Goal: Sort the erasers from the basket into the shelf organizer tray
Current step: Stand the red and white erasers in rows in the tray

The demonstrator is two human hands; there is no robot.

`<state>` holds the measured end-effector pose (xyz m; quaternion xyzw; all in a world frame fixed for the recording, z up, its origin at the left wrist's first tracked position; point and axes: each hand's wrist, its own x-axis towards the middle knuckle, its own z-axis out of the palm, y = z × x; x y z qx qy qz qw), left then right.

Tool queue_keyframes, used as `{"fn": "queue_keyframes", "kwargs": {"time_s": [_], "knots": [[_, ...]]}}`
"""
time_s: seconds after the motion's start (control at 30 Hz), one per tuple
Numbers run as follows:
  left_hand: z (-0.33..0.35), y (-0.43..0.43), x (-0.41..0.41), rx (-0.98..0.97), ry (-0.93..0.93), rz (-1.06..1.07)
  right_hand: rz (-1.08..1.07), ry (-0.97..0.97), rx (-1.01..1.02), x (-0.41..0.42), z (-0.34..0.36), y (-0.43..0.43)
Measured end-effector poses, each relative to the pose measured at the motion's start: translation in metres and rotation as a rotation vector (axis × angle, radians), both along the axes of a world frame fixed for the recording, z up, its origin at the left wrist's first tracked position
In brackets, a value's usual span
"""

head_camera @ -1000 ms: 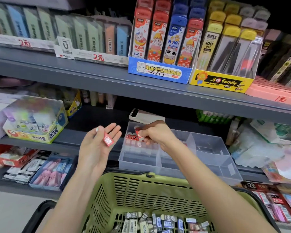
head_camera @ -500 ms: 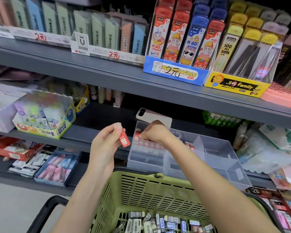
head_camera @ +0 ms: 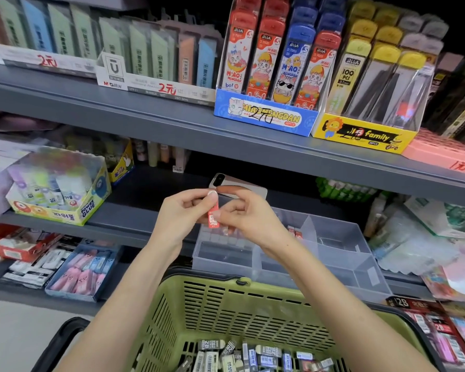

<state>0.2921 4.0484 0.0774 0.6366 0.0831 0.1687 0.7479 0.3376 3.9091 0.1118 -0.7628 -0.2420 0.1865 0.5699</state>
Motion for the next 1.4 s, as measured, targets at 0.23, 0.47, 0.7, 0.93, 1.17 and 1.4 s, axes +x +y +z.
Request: {"fn": "queue_keyframes", "kwargs": {"time_s": [0.23, 0.47, 0.7, 0.93, 1.17, 1.4], "knots": [[-0.024, 0.011, -0.003, 0.949, 0.073, 0.145, -0.327, 0.035, -0.125, 0.032, -0.018, -0.008], [-0.039, 0.020, 0.000, 1.162, 0.094, -0.021, -0.355, -0.092, -0.586, 0.044, -0.030, 0.017], [-0.053, 0.022, -0.002, 1.087, 0.061, -0.010, -0.232, -0.263, -0.953, 0.038, -0.030, 0.030], [-0.044, 0.020, -0.017, 1.061, 0.067, -0.046, -0.235, -0.524, -0.677, 0.010, -0.032, 0.010], [-0.039, 0.012, -0.058, 1.205, 0.052, -0.049, -0.173, -0.972, -0.154, -0.064, -0.062, -0.060], [-0.041, -0.003, -0.103, 1.420, 0.122, -0.102, 0.117, -0.556, -0.515, -0.124, -0.144, -0.119]]}}
